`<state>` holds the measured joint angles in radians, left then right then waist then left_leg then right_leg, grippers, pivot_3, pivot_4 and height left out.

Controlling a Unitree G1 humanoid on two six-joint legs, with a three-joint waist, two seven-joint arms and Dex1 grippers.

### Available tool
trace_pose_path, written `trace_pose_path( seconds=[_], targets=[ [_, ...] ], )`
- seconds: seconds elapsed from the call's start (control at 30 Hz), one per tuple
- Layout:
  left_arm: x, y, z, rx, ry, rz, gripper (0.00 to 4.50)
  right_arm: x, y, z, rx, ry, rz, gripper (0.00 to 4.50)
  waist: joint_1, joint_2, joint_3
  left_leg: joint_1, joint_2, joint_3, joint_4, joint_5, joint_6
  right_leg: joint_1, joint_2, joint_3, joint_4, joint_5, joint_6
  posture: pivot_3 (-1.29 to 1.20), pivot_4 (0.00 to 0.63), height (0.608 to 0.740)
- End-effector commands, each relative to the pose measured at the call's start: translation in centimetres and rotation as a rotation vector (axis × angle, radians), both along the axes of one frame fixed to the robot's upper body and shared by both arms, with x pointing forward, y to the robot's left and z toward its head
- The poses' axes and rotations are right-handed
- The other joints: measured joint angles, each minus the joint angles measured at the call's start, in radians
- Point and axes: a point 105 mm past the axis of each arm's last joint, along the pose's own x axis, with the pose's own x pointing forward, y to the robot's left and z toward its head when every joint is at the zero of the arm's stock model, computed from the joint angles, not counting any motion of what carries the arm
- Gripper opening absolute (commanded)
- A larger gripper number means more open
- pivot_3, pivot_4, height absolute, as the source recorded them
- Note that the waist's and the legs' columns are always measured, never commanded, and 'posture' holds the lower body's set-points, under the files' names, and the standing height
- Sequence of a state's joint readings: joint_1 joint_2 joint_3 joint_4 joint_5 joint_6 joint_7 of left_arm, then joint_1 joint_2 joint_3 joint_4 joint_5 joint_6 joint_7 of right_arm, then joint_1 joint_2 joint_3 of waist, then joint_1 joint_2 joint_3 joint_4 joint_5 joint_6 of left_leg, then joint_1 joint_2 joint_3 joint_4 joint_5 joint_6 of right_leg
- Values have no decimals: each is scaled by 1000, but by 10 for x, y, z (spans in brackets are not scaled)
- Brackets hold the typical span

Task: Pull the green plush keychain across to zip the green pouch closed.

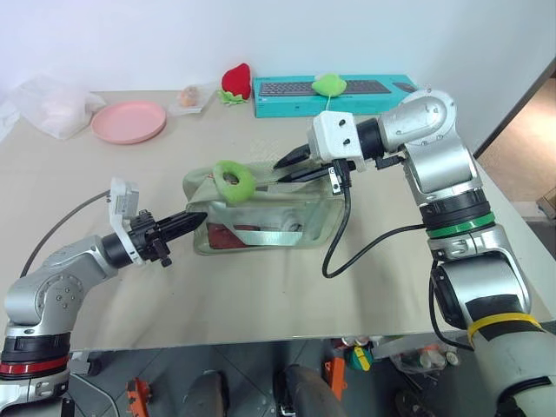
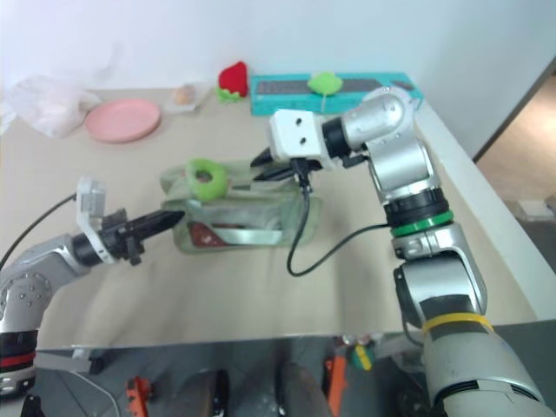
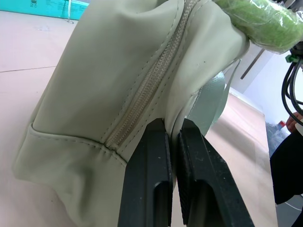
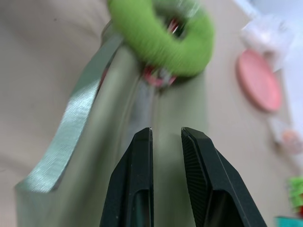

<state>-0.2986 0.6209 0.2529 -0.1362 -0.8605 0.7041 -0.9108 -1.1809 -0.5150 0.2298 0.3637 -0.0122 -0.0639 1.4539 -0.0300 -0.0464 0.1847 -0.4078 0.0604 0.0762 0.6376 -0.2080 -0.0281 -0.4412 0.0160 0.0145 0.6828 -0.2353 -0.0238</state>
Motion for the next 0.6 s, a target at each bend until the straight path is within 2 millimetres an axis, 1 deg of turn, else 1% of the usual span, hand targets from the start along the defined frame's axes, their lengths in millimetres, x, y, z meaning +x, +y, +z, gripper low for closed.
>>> trace_pose_path(
  seconds=[0.03, 0.1, 0.13, 0.23, 0.37, 0.5, 0.6],
  targets=[
    [0, -4, 7, 3, -28, -30, 0, -3, 8, 35, 112, -118, -10, 1106, 0, 0, 0, 0, 0, 0, 0, 0, 0, 0, 0, 0, 0, 0, 0, 0, 150, 740],
    [1, -4, 6, 2, -28, -33, 0, -5, 13, 40, 131, -94, 5, 1106, 0, 0, 0, 0, 0, 0, 1, 0, 0, 0, 0, 0, 0, 0, 0, 0, 150, 740],
    [1, -4, 6, 1, -28, -31, 0, -7, 15, 40, 128, -86, 18, 1106, 0, 0, 0, 0, 0, 0, 1, 0, 0, 0, 0, 0, 0, 0, 0, 0, 150, 740],
    [0, -3, 8, -2, -33, -28, 0, -9, 17, 34, 100, -88, 43, 1106, 0, 0, 0, 0, 0, 1, 1, 0, 0, 0, 0, 0, 0, 0, 0, 0, 150, 740],
    [-1, -1, 9, -7, -38, -13, 0, -11, 14, 29, 92, -91, 58, 1106, 1, 0, 0, 0, 0, 0, 0, 0, 1, 0, 0, 0, 0, 0, -1, 0, 150, 740],
    [-3, 1, 9, -6, -39, -6, 0, -8, 11, 20, 63, -80, 34, 1106, 1, 0, 0, 0, 0, 0, 0, 0, 1, 0, 0, 0, 0, 0, 0, 0, 150, 740],
    [-3, 1, 10, -5, -40, -6, 0, -3, 16, 24, 100, -124, 11, 1106, 1, 0, 0, 0, 0, 0, 0, 0, 1, 0, 0, 0, 0, 0, -1, 0, 150, 740]
  ],
)
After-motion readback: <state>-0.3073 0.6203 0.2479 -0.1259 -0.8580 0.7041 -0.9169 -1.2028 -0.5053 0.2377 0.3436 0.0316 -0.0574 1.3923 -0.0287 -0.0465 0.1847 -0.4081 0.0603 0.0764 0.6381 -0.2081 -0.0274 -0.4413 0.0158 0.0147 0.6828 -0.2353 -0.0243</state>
